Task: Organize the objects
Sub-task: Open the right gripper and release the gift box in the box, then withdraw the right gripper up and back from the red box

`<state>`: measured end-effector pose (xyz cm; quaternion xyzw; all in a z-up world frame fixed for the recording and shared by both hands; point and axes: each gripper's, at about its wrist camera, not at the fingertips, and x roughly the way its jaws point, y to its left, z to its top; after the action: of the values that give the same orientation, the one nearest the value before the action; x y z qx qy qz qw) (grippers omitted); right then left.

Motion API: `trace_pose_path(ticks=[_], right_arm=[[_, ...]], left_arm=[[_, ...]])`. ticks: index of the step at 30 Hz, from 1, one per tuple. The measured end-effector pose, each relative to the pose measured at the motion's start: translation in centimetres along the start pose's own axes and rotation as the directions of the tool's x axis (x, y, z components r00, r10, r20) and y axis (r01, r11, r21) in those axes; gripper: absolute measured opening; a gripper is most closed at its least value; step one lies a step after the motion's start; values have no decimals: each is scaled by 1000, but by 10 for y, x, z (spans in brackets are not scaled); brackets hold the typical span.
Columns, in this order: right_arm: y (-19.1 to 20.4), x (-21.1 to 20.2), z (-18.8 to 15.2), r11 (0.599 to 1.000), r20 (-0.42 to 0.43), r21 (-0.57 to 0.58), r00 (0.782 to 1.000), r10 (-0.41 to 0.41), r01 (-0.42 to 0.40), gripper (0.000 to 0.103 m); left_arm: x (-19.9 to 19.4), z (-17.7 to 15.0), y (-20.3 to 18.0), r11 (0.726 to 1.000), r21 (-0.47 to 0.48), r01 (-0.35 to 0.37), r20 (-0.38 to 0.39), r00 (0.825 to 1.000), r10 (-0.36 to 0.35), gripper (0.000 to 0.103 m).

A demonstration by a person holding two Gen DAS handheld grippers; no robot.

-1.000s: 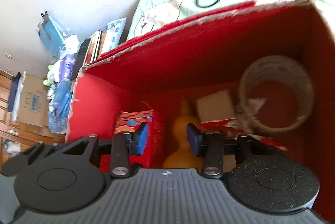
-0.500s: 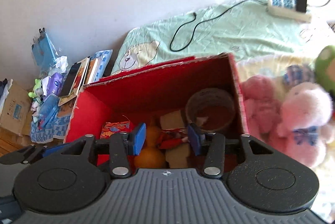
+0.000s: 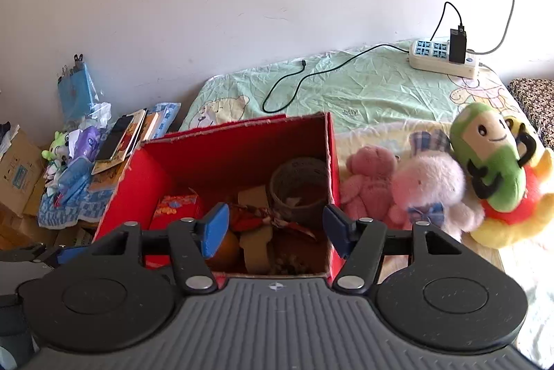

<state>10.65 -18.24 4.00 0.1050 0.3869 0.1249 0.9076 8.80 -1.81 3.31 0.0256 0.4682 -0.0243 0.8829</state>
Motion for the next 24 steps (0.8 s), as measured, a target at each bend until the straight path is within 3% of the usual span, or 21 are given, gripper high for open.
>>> trace_pose_path(ticks=[12, 17, 24], right_arm=[[-13, -12, -25, 996, -82, 35, 993, 82, -79, 64], [-12, -6, -35, 990, -148, 61, 979, 137, -129, 64], [-2, 2, -52, 993, -215, 59, 970, 116, -106, 63]], left_arm=[[3, -34, -18, 998, -25, -57, -80, 995, 54, 100], [7, -47, -15, 996, -37, -84, -123, 989, 79, 100], [17, -61, -4, 996, -40, -83, -194, 978, 74, 100]])
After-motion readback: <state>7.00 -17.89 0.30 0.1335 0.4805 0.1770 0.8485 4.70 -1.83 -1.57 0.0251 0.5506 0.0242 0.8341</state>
